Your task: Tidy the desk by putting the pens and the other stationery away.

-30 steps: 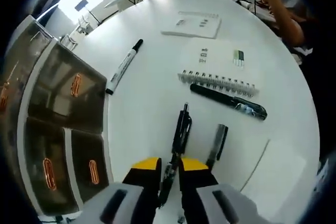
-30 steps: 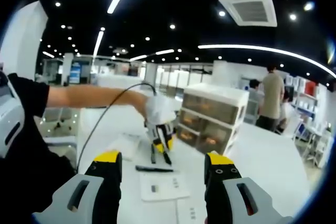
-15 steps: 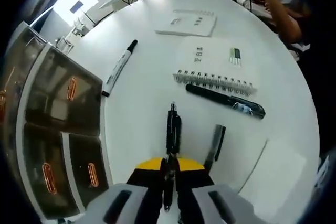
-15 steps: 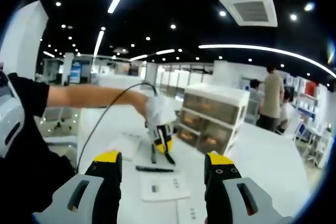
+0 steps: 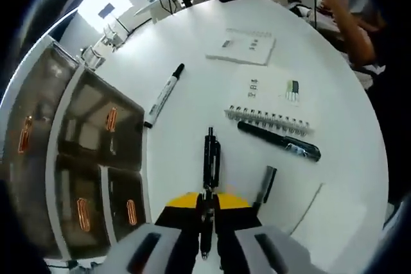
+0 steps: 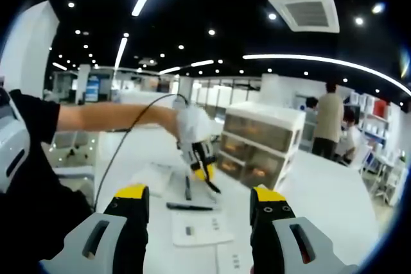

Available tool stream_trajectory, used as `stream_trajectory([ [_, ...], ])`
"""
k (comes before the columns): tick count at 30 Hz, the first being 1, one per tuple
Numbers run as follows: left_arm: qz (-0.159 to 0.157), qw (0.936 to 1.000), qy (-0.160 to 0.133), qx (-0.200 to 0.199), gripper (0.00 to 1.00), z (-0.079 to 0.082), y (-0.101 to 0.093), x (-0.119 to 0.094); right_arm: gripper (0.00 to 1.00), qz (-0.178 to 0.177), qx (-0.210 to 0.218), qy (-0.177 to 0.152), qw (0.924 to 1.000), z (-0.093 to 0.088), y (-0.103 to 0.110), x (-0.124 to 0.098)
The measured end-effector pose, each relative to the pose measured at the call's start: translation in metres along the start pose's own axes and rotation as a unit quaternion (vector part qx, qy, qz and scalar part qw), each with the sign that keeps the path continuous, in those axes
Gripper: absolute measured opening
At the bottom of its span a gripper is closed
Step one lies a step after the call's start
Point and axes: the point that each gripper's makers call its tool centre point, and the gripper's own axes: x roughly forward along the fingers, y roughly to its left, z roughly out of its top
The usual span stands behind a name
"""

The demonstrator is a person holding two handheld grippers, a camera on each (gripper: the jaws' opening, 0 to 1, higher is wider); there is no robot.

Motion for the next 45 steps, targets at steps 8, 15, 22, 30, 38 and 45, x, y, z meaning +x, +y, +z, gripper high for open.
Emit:
stream_trajectory([
  [8,0.035,0.994,-0.046,-0.093,0.08,0.002,0.014,-0.022,0.6,0.0,-0.001,0.001,1.0,0.0,0.0,0.001],
  [15,0.049,0.9855,-0.097,-0.13,0.08,0.006,0.016,-0.044,0.6,0.0,0.0,0.002,1.0,-0.001,-0.001,0.001],
  [22,0.064,0.9659,-0.18,-0.175,0.08,0.013,0.014,-0.081,0.6,0.001,0.001,0.004,1.0,-0.001,0.0,0.002],
  [30,0.078,0.9459,-0.246,-0.196,0.08,0.014,0.01,-0.113,0.6,0.001,0.001,0.005,1.0,-0.002,0.0,0.002],
  [38,0.079,0.9256,-0.3,-0.217,0.08,0.015,0.0,-0.131,0.6,0.001,0.002,0.006,1.0,-0.003,0.0,0.002],
  [45,0.088,0.9062,-0.343,-0.231,0.08,0.009,-0.001,-0.151,0.6,0.0,0.003,0.007,1.0,-0.003,-0.001,0.002],
])
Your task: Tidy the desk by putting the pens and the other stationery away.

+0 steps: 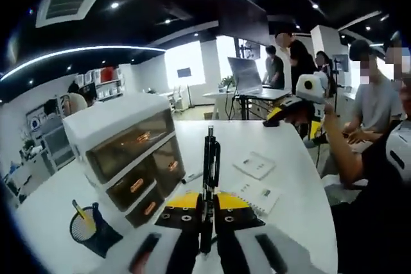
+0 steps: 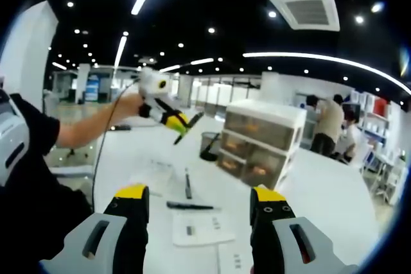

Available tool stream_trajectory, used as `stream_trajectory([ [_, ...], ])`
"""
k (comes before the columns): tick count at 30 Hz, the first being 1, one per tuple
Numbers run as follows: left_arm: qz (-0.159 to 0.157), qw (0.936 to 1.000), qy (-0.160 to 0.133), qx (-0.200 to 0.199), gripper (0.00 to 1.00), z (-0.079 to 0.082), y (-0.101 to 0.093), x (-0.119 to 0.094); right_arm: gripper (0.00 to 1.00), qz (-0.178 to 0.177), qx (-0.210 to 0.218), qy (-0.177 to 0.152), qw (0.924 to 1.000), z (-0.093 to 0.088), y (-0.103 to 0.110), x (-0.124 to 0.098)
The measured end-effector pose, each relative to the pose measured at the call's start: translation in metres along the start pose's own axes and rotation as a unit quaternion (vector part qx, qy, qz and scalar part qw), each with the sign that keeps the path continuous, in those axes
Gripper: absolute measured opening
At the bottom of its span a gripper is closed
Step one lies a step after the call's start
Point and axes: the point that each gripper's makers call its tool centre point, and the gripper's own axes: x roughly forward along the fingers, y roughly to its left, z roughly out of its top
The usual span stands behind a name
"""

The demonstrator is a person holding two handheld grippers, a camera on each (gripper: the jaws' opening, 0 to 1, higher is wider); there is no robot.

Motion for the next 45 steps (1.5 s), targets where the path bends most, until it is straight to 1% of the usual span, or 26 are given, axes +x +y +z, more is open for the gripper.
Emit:
stream_trajectory([
  [2,0.0,0.9998,-0.02,-0.009,0.08,0.004,-0.002,-0.006,0.6,0.0,0.0,-0.001,1.0,0.001,0.0,0.0],
  [4,0.004,0.9994,-0.033,-0.011,0.08,0.004,-0.004,-0.012,0.6,0.001,-0.001,0.0,1.0,0.001,0.001,0.0],
  [5,0.005,0.9993,-0.035,-0.011,0.08,0.004,-0.005,-0.013,0.6,0.001,-0.001,0.0,1.0,0.001,0.001,0.0],
  [7,0.01,0.9986,-0.051,-0.014,0.08,0.007,-0.007,-0.022,0.6,0.0,-0.001,0.001,1.0,0.0,0.001,0.0],
  [10,0.015,0.9976,-0.065,-0.017,0.08,0.009,-0.006,-0.029,0.6,0.0,-0.001,0.001,1.0,0.0,0.001,0.0],
  [13,0.017,0.9951,-0.095,-0.024,0.08,0.015,-0.007,-0.042,0.6,0.0,-0.001,0.001,1.0,0.001,0.002,0.001],
  [15,0.019,0.9937,-0.108,-0.026,0.08,0.015,-0.01,-0.05,0.6,0.001,-0.001,0.001,1.0,0.001,0.002,0.001],
  [17,0.021,0.9925,-0.118,-0.026,0.08,0.011,-0.009,-0.06,0.6,0.001,-0.001,0.002,1.0,0.0,0.002,0.001],
  [20,0.024,0.9907,-0.131,-0.028,0.08,0.011,-0.013,-0.066,0.6,0.001,-0.001,0.002,1.0,0.001,0.002,0.001],
  [25,0.033,0.9855,-0.162,-0.039,0.08,0.013,-0.017,-0.08,0.6,0.001,-0.001,0.002,1.0,0.0,0.003,0.002],
  [27,0.036,0.9843,-0.168,-0.04,0.08,0.012,-0.021,-0.083,0.6,0.001,-0.002,0.002,1.0,0.001,0.003,0.002],
  [34,0.045,0.9817,-0.18,-0.043,0.08,0.006,-0.024,-0.09,0.6,0.005,-0.001,0.0,1.0,0.001,0.005,0.003],
  [39,0.051,0.9794,-0.19,-0.046,0.08,0.0,-0.028,-0.095,0.6,0.015,0.001,-0.007,0.9999,0.004,0.008,0.005],
  [45,0.056,0.9778,-0.196,-0.05,0.08,-0.009,-0.034,-0.099,0.6,0.024,0.003,-0.011,0.9997,0.005,0.012,0.007],
])
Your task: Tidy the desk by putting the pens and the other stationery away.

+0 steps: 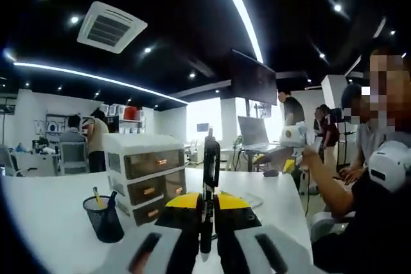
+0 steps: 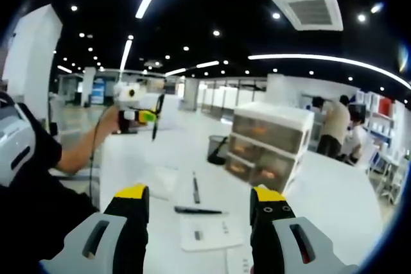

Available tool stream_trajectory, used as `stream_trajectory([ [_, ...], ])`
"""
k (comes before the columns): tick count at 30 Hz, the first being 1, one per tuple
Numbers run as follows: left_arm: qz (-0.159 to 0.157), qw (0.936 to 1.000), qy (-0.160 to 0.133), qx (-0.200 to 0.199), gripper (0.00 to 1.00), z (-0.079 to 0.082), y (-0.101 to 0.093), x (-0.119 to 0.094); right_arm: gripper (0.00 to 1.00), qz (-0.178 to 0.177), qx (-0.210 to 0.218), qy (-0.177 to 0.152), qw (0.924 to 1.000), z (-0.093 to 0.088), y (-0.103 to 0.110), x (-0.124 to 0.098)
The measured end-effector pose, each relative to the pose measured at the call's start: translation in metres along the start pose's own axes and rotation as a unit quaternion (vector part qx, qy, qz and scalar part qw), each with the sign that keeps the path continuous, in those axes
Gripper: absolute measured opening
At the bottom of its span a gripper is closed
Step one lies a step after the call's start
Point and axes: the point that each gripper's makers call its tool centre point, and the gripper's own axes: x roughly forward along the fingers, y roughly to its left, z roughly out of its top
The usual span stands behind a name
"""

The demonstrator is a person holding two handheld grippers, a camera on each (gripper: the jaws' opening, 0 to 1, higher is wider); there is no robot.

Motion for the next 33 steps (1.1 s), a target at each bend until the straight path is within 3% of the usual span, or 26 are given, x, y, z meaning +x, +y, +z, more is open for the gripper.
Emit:
stream_trajectory([
  [12,0.007,1.0,-0.003,0.005,0.08,0.001,0.0002,-0.0089,0.6,0.018,0.002,-0.011,0.9998,0.0056,0.008,0.005],
  [33,0.006,0.9999,-0.013,0.003,0.08,0.0054,-0.004,-0.0065,0.6,0.019,0.001,-0.012,0.9998,0.0057,0.0083,0.0046],
])
